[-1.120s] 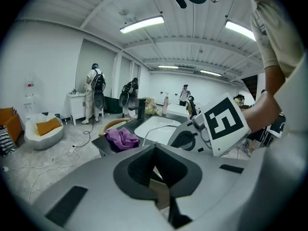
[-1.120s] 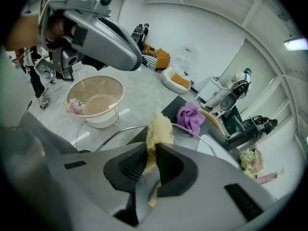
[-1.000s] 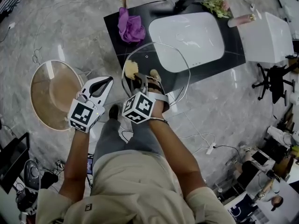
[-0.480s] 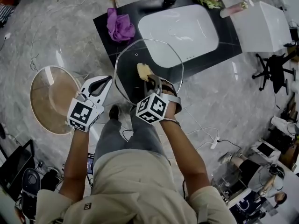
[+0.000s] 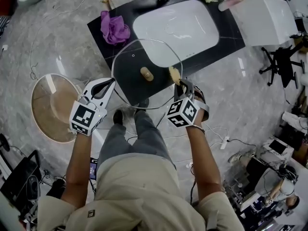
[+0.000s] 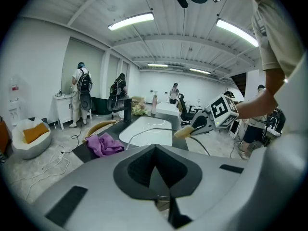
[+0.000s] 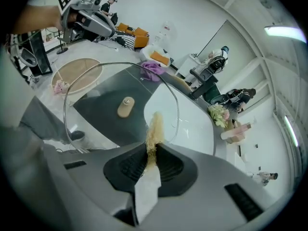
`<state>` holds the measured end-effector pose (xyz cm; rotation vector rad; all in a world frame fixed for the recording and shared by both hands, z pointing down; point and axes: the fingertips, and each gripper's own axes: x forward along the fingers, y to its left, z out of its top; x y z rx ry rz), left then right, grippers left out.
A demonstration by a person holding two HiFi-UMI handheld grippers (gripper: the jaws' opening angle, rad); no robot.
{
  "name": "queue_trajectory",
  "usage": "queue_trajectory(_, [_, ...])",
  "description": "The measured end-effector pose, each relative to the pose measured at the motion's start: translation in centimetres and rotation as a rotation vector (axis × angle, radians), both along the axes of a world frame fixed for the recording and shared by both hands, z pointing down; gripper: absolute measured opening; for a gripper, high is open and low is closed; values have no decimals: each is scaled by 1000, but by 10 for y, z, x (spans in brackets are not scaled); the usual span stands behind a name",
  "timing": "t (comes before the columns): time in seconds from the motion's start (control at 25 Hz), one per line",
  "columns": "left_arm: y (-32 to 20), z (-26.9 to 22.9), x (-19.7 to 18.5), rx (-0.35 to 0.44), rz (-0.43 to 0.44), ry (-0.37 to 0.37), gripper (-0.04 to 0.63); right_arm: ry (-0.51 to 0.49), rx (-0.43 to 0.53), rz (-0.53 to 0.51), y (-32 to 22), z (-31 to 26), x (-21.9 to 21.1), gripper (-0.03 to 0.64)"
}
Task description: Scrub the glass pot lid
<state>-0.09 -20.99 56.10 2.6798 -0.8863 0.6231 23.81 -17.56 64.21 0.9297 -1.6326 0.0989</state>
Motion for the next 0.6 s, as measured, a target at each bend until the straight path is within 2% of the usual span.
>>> queue_trajectory(0.4, [3,1,-1,-22,-7,1,14,15,-44,-46,11,5,-8,51])
queue_trajectory(0.6, [8,5,-7,-29,-17,7,14,-4,-84,-148,25,14,-53,51])
